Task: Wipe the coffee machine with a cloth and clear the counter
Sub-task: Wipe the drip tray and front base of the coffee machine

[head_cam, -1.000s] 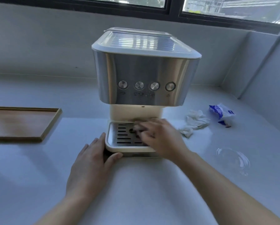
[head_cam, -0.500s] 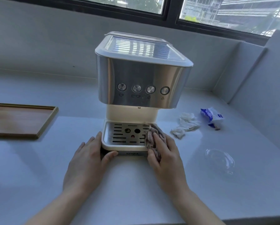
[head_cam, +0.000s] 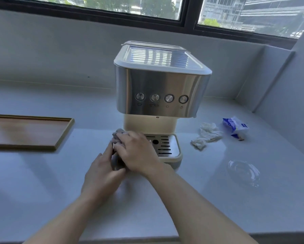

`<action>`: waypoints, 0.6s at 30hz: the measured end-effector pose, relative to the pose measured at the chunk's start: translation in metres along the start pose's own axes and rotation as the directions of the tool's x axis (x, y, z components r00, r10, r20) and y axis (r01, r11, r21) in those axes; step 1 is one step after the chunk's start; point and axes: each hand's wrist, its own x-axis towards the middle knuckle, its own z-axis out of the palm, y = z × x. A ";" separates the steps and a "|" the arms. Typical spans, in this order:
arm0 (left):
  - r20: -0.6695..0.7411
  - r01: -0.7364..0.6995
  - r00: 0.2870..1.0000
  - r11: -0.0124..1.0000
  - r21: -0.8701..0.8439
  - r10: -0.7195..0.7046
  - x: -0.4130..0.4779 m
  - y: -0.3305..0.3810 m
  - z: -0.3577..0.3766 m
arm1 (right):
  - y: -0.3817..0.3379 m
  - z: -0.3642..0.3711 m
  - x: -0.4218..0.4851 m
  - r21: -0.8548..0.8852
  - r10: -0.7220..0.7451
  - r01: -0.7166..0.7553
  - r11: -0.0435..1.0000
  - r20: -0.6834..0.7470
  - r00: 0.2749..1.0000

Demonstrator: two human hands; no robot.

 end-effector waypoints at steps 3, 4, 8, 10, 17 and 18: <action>0.032 0.054 0.998 0.959 -0.277 -0.047 0.000 -0.008 -0.008 | 0.020 -0.031 -0.025 0.161 -0.046 0.045 0.986 -0.001 0.999; 0.022 0.039 0.999 0.937 -0.347 -0.034 -0.001 -0.009 -0.009 | 0.031 -0.035 -0.037 0.217 -0.028 0.047 0.975 -0.086 0.996; -0.092 -0.139 0.988 0.982 -0.129 0.127 0.003 0.004 0.002 | 0.066 -0.017 -0.076 0.167 0.212 -0.164 0.972 -0.332 0.919; -0.099 -0.224 0.968 0.973 0.062 0.229 0.015 0.021 0.009 | 0.073 0.002 -0.081 0.015 0.128 -0.132 0.991 -0.379 0.916; -0.008 -0.477 0.865 0.826 0.301 0.502 0.039 0.025 0.014 | 0.082 0.008 -0.078 -0.055 0.136 -0.167 0.985 -0.360 0.923; -0.042 -0.460 0.874 0.852 0.249 0.484 0.035 0.019 0.011 | 0.082 0.008 -0.077 -0.049 0.139 -0.168 0.985 -0.363 0.922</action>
